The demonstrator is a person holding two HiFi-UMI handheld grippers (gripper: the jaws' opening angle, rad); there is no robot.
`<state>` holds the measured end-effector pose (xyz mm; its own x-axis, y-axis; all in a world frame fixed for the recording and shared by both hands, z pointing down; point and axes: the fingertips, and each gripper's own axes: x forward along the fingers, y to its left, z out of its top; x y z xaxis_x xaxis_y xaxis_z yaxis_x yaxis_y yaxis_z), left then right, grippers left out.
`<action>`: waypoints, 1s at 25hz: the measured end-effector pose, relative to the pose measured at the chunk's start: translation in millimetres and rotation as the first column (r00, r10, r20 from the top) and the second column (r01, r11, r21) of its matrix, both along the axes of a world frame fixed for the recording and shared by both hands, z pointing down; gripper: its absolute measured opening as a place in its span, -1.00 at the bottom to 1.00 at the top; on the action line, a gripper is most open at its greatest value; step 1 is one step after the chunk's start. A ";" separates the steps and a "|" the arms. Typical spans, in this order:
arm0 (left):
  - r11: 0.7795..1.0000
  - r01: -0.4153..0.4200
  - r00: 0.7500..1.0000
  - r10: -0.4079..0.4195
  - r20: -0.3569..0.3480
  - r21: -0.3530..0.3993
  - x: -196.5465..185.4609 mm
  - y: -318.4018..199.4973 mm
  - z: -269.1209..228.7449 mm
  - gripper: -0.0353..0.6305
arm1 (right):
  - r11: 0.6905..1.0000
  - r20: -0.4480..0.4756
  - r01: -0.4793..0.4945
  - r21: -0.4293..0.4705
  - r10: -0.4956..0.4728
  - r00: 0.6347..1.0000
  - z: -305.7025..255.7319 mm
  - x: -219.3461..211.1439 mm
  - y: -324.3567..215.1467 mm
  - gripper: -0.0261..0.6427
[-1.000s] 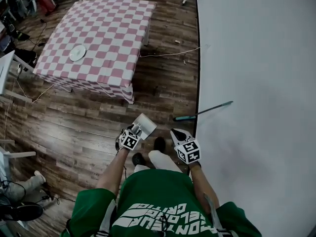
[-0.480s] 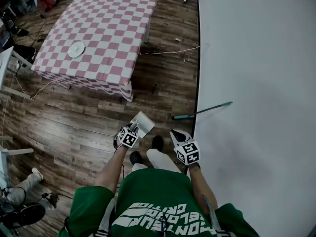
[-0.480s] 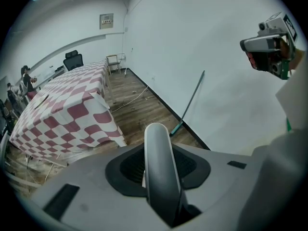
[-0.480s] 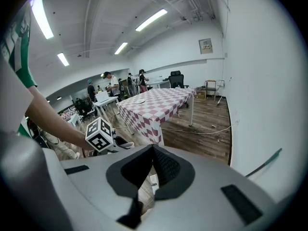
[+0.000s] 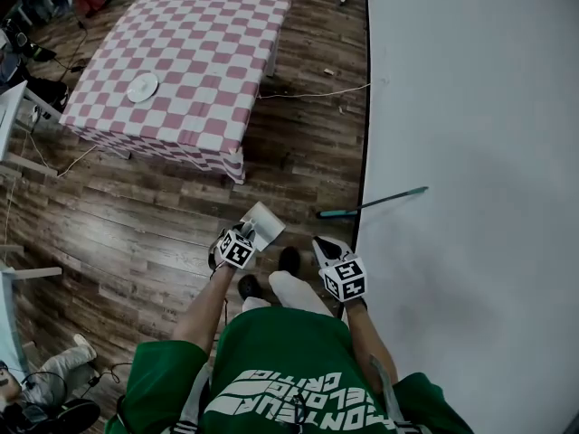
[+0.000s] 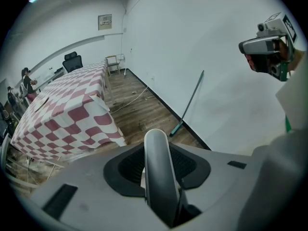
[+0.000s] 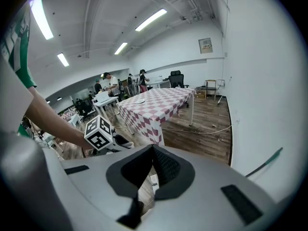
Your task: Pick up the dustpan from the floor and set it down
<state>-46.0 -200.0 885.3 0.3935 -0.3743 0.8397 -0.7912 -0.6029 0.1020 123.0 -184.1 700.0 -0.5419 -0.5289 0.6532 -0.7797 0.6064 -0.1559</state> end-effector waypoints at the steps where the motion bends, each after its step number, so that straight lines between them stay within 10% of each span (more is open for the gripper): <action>1: 1.000 0.001 1.000 -0.001 0.002 -0.002 0.1 0.3 0.3 -0.53 | 1.000 0.000 0.000 0.000 0.000 1.000 0.8 -0.1 0.5 -0.90; 25: 0.999 0.043 0.998 -0.044 0.041 0.023 -0.3 -6.4 -1.2 -0.52 | 1.000 0.001 -0.008 -0.005 0.008 1.000 3.8 12.9 7.5 -0.90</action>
